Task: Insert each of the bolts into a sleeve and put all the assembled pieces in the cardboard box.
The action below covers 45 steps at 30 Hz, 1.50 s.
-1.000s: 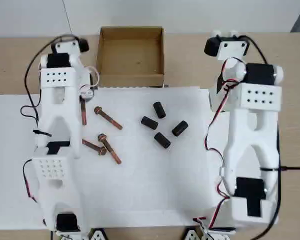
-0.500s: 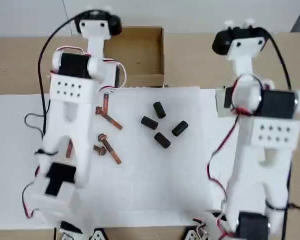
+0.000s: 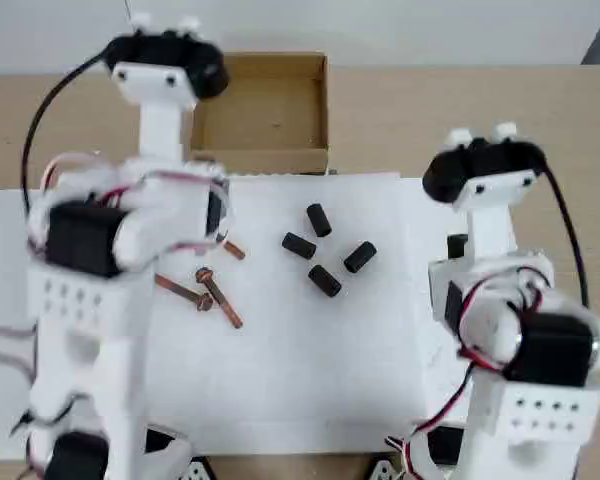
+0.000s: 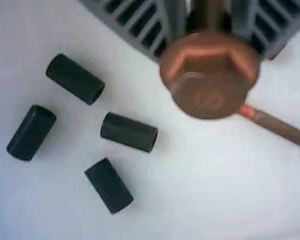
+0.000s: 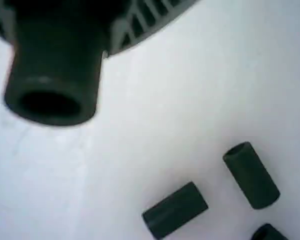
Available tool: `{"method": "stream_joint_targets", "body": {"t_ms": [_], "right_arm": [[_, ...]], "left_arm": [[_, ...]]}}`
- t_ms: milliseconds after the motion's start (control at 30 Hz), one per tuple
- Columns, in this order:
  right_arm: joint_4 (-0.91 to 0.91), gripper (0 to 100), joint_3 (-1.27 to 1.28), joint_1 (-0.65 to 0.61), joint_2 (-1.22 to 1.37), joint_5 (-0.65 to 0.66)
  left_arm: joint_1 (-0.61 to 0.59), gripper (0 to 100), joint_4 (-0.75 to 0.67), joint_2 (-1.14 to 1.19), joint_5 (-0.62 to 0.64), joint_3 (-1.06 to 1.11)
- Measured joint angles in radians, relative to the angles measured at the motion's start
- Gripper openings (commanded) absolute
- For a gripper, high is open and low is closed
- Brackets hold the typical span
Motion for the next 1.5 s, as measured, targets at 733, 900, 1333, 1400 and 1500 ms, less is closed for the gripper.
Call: {"method": "stream_joint_targets", "body": {"t_ms": [733, 900, 1333, 1400, 1500], "right_arm": [[-0.496, 0.2, 0.563, -0.316, -0.307, -0.264], [-0.629, 0.2, 0.658, -0.433, -0.307, -0.269], [-0.898, 0.2, 0.879, -0.709, -0.307, -0.269], [-0.904, 0.2, 0.887, -0.736, -0.307, -0.269], [-0.905, 0.2, 0.902, -0.773, -0.307, -0.247]], "left_arm": [[0.0, 0, -0.525, -1.232, 0.0, 1.26], [0.0, 0, -0.578, -1.413, 0.037, 1.389], [0.0, 0, -0.703, -1.438, 0.333, 1.415], [0.0, 0, -0.704, -1.438, 0.362, 1.415], [0.0, 0, -0.706, -1.438, 0.39, 1.415]]}}
